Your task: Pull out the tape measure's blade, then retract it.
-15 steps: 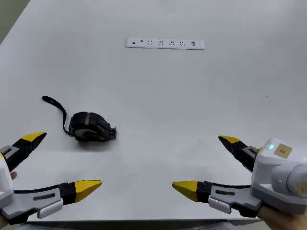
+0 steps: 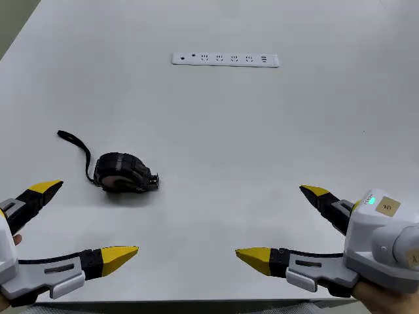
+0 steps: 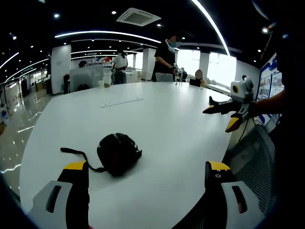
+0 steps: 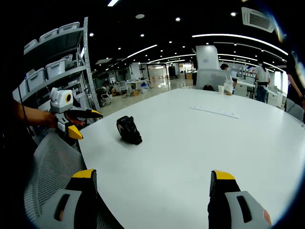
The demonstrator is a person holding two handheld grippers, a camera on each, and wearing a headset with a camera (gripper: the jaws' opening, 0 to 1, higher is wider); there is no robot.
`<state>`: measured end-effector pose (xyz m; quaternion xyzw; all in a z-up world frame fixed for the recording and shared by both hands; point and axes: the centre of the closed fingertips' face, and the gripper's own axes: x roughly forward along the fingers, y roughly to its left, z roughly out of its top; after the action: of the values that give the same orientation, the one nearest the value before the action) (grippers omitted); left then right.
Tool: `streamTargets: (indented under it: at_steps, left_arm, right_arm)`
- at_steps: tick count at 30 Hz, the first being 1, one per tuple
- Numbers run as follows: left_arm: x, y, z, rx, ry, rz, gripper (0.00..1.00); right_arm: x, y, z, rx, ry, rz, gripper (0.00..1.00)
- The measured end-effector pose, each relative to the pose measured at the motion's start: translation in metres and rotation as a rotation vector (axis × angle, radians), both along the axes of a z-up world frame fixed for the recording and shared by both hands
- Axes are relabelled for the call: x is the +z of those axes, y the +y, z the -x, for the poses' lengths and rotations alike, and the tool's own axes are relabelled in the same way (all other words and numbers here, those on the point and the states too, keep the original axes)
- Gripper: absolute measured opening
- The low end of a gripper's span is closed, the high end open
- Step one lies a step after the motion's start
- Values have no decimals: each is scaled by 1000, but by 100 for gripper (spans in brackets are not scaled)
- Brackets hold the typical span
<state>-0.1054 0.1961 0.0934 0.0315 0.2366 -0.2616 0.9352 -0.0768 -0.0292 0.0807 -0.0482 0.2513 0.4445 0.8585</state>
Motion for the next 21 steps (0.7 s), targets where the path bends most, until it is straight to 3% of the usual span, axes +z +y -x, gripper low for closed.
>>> streamTargets:
  at_steps: [14,19,21]
  left_arm:
    - [-2,3,-1,-18,15,-22,99]
    - [-3,5,-4,-42,15,-62,99]
    - [-3,5,-7,-45,18,-59,99]
  right_arm:
    - [-1,-3,-1,12,0,7,99]
    - [-2,-4,-4,24,-2,16,99]
    - [-2,-4,-5,34,5,14,97]
